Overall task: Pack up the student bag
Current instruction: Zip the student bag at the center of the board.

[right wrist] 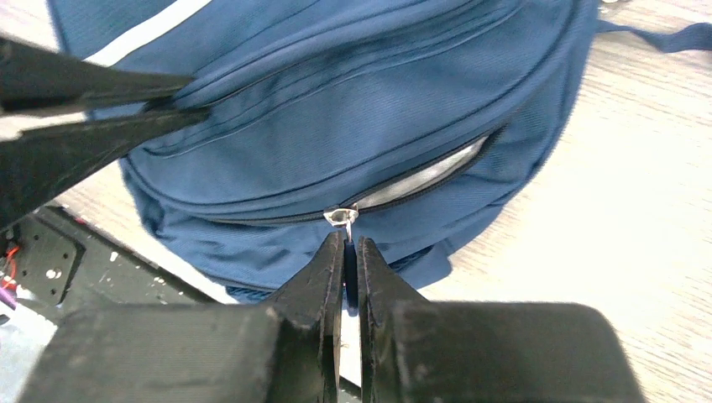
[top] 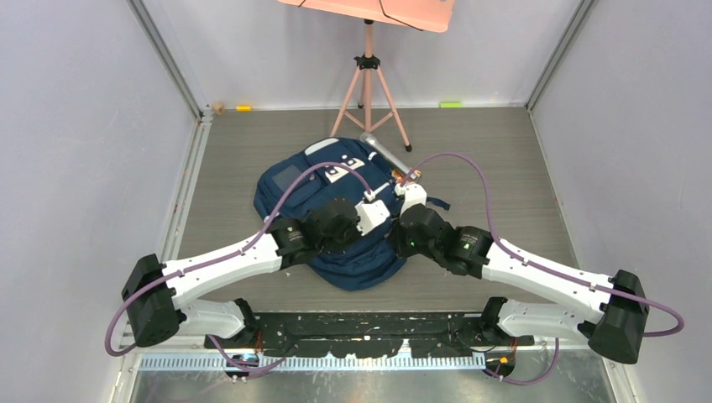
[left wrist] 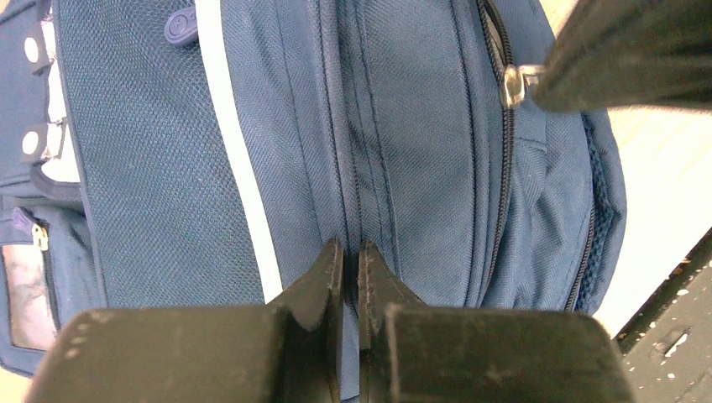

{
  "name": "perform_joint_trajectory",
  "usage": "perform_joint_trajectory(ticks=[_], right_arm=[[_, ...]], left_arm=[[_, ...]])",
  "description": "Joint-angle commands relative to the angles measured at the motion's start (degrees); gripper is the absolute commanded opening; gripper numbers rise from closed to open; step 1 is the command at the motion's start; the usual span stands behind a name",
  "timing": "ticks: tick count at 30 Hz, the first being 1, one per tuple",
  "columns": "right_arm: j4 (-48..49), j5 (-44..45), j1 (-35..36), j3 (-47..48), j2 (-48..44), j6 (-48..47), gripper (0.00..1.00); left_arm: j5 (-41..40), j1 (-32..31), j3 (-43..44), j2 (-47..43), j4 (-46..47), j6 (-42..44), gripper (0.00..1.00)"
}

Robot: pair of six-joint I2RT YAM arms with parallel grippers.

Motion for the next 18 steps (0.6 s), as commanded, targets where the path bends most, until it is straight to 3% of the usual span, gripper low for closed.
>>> perform_joint_trajectory(ticks=[1, 12, 18], right_arm=[[-8.5, 4.7, -4.4, 2.0, -1.7, -4.2, 0.00], [-3.6, 3.8, -15.1, 0.6, -1.6, -7.4, 0.01], [2.2, -1.9, -21.3, 1.0, 1.3, -9.9, 0.00]], left_arm=[[-5.7, -1.5, -0.3, 0.6, -6.7, 4.3, 0.00], [-12.1, -2.4, 0.0, -2.4, -12.4, -1.2, 0.00], [-14.7, -2.5, -0.4, -6.6, -16.4, -4.3, 0.00]])
